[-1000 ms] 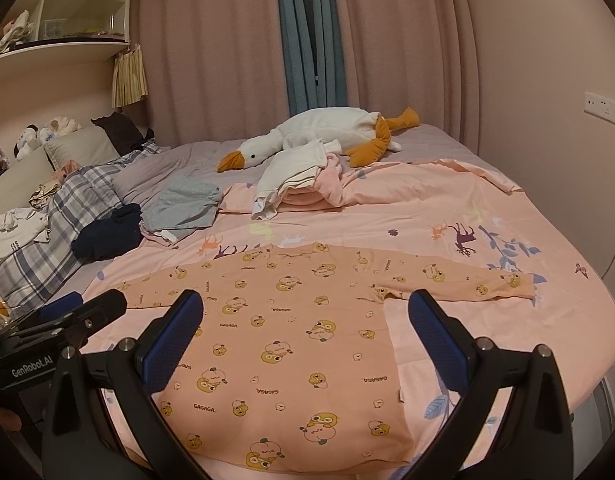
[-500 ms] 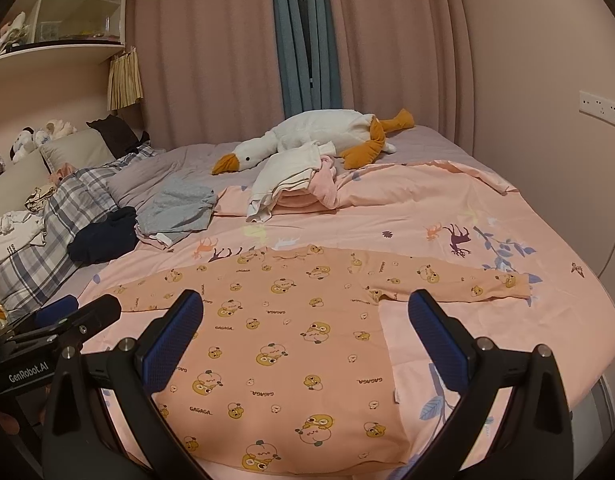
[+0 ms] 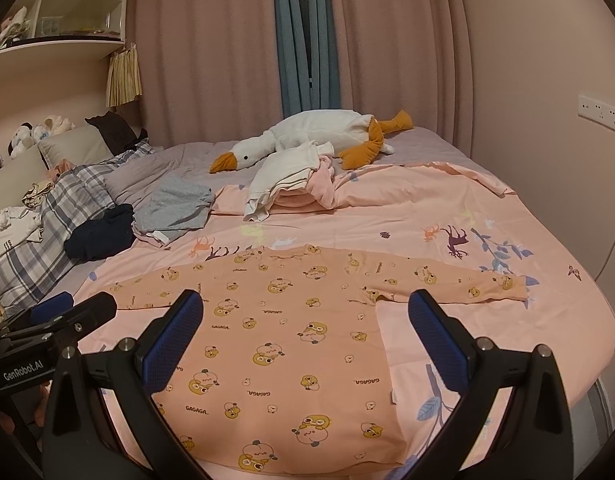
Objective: Fold small clothes
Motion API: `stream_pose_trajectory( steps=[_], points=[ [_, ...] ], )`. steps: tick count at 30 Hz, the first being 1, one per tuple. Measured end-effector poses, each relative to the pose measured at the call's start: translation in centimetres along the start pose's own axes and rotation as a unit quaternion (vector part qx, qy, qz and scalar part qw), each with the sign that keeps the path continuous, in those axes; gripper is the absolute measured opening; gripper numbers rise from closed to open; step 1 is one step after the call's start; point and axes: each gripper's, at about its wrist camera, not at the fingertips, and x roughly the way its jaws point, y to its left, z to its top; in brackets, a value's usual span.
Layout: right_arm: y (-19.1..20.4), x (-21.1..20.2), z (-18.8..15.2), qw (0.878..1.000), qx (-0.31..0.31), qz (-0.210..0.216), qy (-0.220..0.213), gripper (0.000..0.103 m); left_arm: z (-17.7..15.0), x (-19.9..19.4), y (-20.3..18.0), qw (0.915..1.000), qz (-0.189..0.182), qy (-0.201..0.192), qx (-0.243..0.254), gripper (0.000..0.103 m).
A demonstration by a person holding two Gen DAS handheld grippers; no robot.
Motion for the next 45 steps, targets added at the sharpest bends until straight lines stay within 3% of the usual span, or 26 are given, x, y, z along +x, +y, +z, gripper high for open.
stream_pose_trajectory(
  steps=[29,45],
  points=[
    [0.1,0.1,0.0,1.000,-0.006,-0.005,0.000,0.103,-0.2,-0.2,0.6,1.0000,-0.006,0.001,0.005,0.103],
    [-0.7,1.1,0.3,1.000,0.003,0.020,-0.001,0.103,0.2,1.4,1.1,1.0000,0.000,-0.005,0.006,0.103]
  ],
)
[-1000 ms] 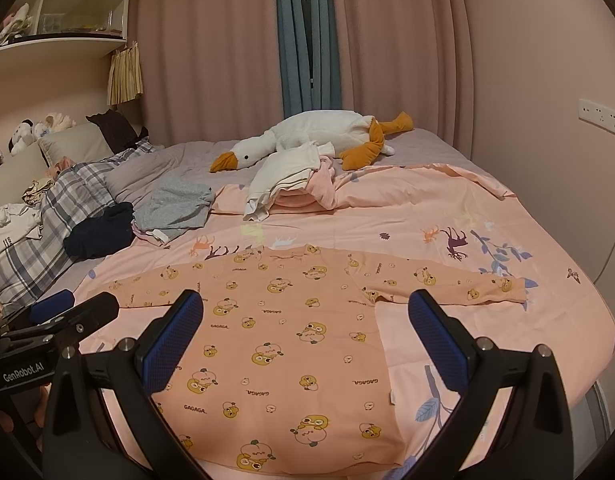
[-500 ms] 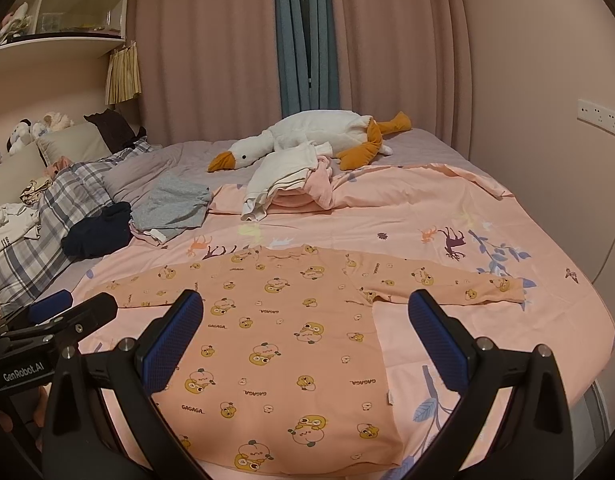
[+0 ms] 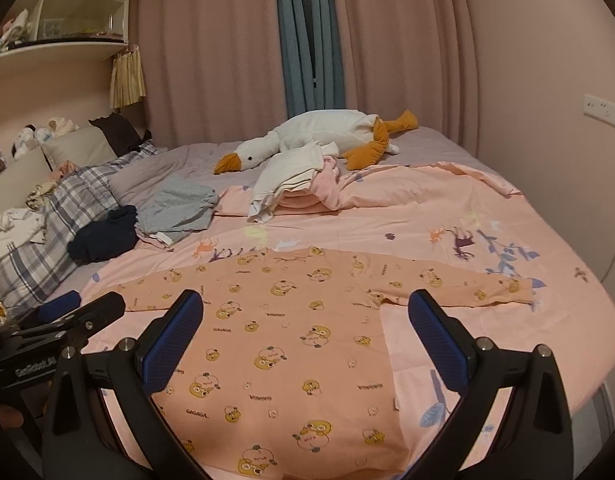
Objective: Fold small clothes
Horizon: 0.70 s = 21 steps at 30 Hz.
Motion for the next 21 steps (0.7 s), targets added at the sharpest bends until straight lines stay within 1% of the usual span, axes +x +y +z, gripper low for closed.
stream_pose_trajectory(
  steps=[2,4,5,6,7,8,9,10,11,12,13,14,15,16,17,18,19,20,21],
  points=[
    [-1.2,1.3,0.5,1.000,0.010,0.016,0.010,0.102,0.4,1.6,0.7,0.9999,-0.011,-0.007,0.004,0.103],
    [-3.2,3.3,1.3,0.999,0.025,0.019,0.027,0.102,0.9,3.1,1.7,0.9993,-0.023,-0.029,0.001,0.103],
    [-4.1,4.1,1.6,0.999,0.032,0.015,0.031,0.102,1.0,4.1,2.5,0.9988,-0.026,-0.041,-0.003,0.103],
    [-5.6,5.2,2.0,0.998,0.043,0.004,0.035,0.102,1.1,5.3,3.3,0.9985,-0.025,-0.049,-0.008,0.103],
    [-7.4,6.4,2.5,0.997,0.058,-0.015,0.037,0.102,0.9,7.1,4.5,0.9984,-0.017,-0.051,-0.018,0.103],
    [-9.0,7.3,2.8,0.996,0.074,-0.032,0.038,0.102,0.6,8.7,5.4,0.9987,-0.006,-0.043,-0.028,0.103],
    [-11.0,8.4,3.0,0.993,0.096,-0.052,0.041,0.101,0.0,11.2,7.0,0.9989,0.007,-0.017,-0.044,0.103],
    [-13.5,9.9,3.0,0.988,0.126,-0.069,0.051,0.101,-0.4,12.7,7.9,0.9984,0.012,0.003,-0.056,0.103],
    [-15.3,11.0,3.0,0.984,0.149,-0.075,0.062,0.100,-0.9,14.8,9.1,0.9964,0.020,0.029,-0.076,0.103],
    [-17.7,12.4,2.8,0.978,0.179,-0.081,0.075,0.099,-1.0,16.4,9.9,0.9944,0.021,0.044,-0.093,0.103],
    [-20.3,14.0,2.4,0.970,0.210,-0.081,0.094,0.095,-1.0,17.4,10.4,0.9930,0.015,0.051,-0.105,0.102],
    [-21.9,15.1,2.1,0.964,0.229,-0.078,0.109,0.092,-1.0,18.8,11.0,0.9914,0.002,0.055,-0.119,0.102],
    [-23.8,16.3,1.5,0.957,0.248,-0.076,0.128,0.091,-0.9,19.5,11.1,0.9906,-0.005,0.058,-0.124,0.102],
    [-25.7,17.2,0.8,0.950,0.268,-0.076,0.141,0.090,-1.2,21.1,11.5,0.9886,-0.004,0.076,-0.130,0.102],
    [-27.2,17.7,0.0,0.944,0.286,-0.078,0.145,0.090,-1.5,21.7,11.5,0.9873,0.004,0.091,-0.130,0.102],
    [-28.9,18.1,-0.9,0.935,0.310,-0.083,0.150,0.090,-2.0,22.6,11.4,0.9859,0.014,0.112,-0.124,0.100],
    [-30.7,18.5,-1.8,0.924,0.336,-0.087,0.158,0.090,-2.6,23.6,11.1,0.9848,0.023,0.134,-0.109,0.096],
    [-32.0,18.8,-2.6,0.916,0.354,-0.088,0.165,0.089,-3.3,24.6,11.1,0.9831,0.031,0.154,-0.094,0.093],
    [-33.6,18.9,-3.5,0.908,0.373,-0.092,0.168,0.089,-3.7,25.0,11.2,0.9813,0.030,0.165,-0.095,0.089]
  ],
)
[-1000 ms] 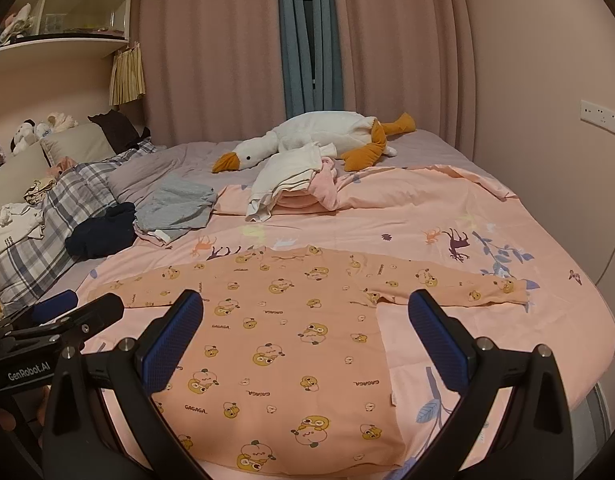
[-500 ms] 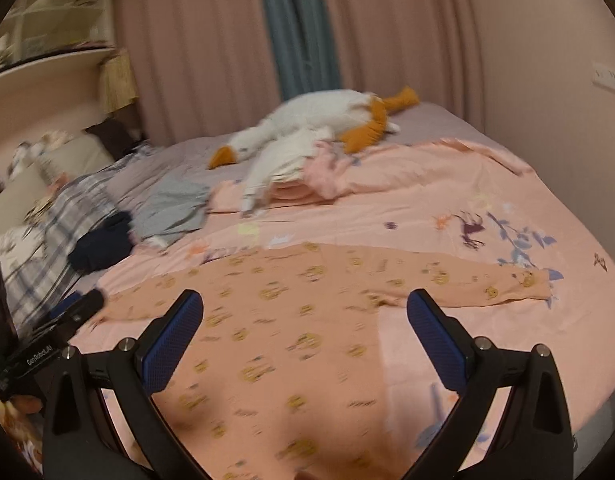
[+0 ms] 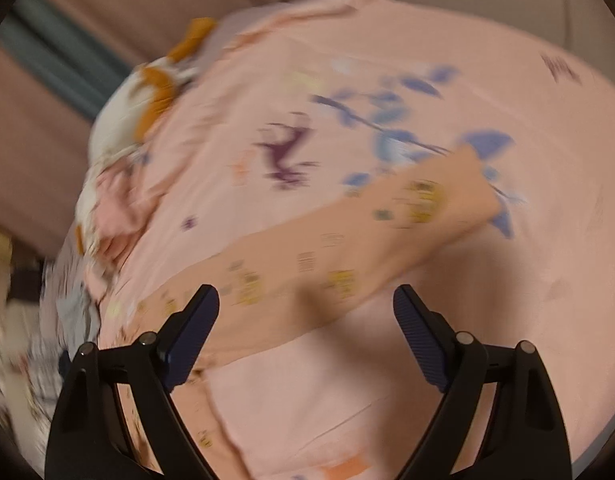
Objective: Fold small clothes
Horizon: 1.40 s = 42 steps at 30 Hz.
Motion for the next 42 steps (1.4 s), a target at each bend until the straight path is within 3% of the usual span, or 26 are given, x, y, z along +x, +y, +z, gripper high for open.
stream_pose_trajectory(
  steps=[5,9,12,13,15,17,21,23,26,28,30,31,36,40,42],
  points=[
    [-4.6,0.8,0.6,0.998,0.056,0.012,0.001,0.084,-0.6,0.5,-0.3,0.9996,0.012,-0.013,-0.020,0.086],
    [-6.5,2.2,0.2,0.994,0.087,0.061,-0.008,0.076,-1.3,0.7,-1.5,0.9965,0.078,-0.017,0.023,0.067],
    [-7.5,2.9,0.3,0.989,0.105,0.100,-0.042,0.069,-1.1,0.4,-1.1,0.9978,0.065,-0.017,0.000,0.048],
    [-7.7,3.1,0.4,0.987,0.110,0.101,-0.050,0.060,-1.2,0.2,-0.8,0.9985,0.051,-0.016,-0.014,0.041],
    [-8.1,3.5,0.8,0.988,0.117,0.084,-0.060,0.040,-1.2,0.3,-0.7,0.9991,0.036,-0.011,-0.021,0.039],
    [-8.8,3.8,0.8,0.986,0.136,0.067,-0.065,0.009,-1.4,0.5,-1.0,0.9990,0.043,-0.009,-0.003,0.039],
    [-11.7,4.3,0.8,0.967,0.209,0.131,-0.058,0.001,-1.5,0.9,-1.9,0.9974,0.067,-0.012,0.024,0.039],
    [-11.8,4.3,0.8,0.969,0.203,0.129,-0.059,0.000,-1.4,0.9,-1.7,0.9977,0.065,-0.015,0.016,0.039],
    [-9.5,3.8,0.8,0.983,0.150,0.066,-0.084,0.000,-1.3,0.8,-1.1,0.9979,0.062,-0.019,-0.004,0.035],
    [-7.9,3.7,0.9,0.989,0.110,0.026,-0.095,0.003,-1.4,0.5,-0.7,0.9972,0.070,-0.022,-0.016,0.024],
    [-7.2,3.5,1.1,0.993,0.080,0.015,-0.090,0.004,-1.5,0.1,-0.3,0.9968,0.071,-0.021,-0.031,0.016],
    [-7.0,3.3,1.2,0.993,0.072,0.021,-0.087,0.004,-1.6,-0.2,0.0,0.9967,0.066,-0.023,-0.041,0.010],
    [-2.5,1.0,1.2,0.994,0.012,0.030,-0.109,0.004,-1.5,-0.4,1.0,0.9960,0.048,-0.016,-0.074,0.006],
    [6.0,-1.0,-1.1,0.986,-0.084,0.065,-0.127,0.004,-1.3,-0.1,1.2,0.9957,0.041,-0.012,-0.082,0.005],
    [11.7,-0.8,-2.3,0.981,-0.124,0.100,-0.114,0.004,-1.3,-0.2,1.4,0.9957,0.037,-0.009,-0.085,0.005]
  ],
)
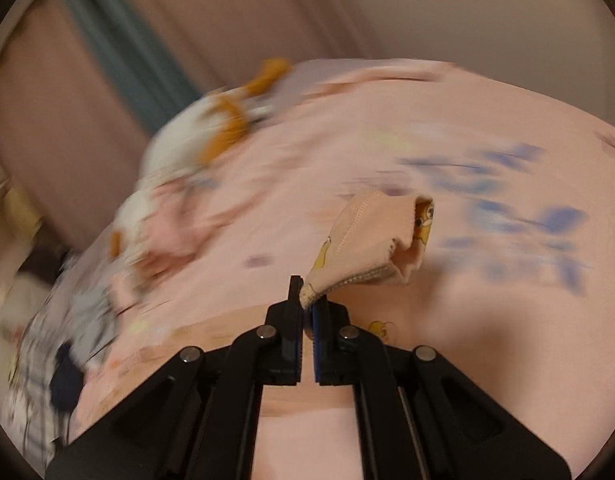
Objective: Fold small clothes
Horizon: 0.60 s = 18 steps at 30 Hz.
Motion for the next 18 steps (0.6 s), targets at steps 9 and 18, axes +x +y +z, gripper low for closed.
stream_pose_trajectory(
  steps=[9,18],
  points=[
    [28.4,8.6,-11.9,0.950,-0.182,0.187,0.171,0.003,-0.8,-0.7,-1.2,0.9977,0.052,-0.005,0.043,0.005],
    [31.7,13.5,-21.6,0.908,-0.295,0.116,0.274,0.039,0.1,-0.9,0.4,0.9985,0.022,0.025,0.043,0.016]
  ],
)
